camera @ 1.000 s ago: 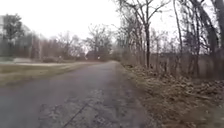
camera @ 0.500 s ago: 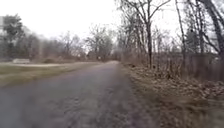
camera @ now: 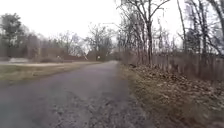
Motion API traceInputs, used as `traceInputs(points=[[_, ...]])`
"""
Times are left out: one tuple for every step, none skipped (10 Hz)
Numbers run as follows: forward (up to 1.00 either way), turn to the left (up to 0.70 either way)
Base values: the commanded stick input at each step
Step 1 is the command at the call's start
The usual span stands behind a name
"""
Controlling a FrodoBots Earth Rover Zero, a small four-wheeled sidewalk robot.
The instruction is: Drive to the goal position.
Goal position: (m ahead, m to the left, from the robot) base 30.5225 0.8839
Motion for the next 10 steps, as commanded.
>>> traceInputs(points=[[1.0, 0.37], [1.0, 0.25], [1.0, 0.12], [1.0, 0.0], [1.0, 0.0], [1.0, 0.0], [1.0, 0.0], [1.0, 0.06], [1.0, 0.19], [1.0, 0.31]])
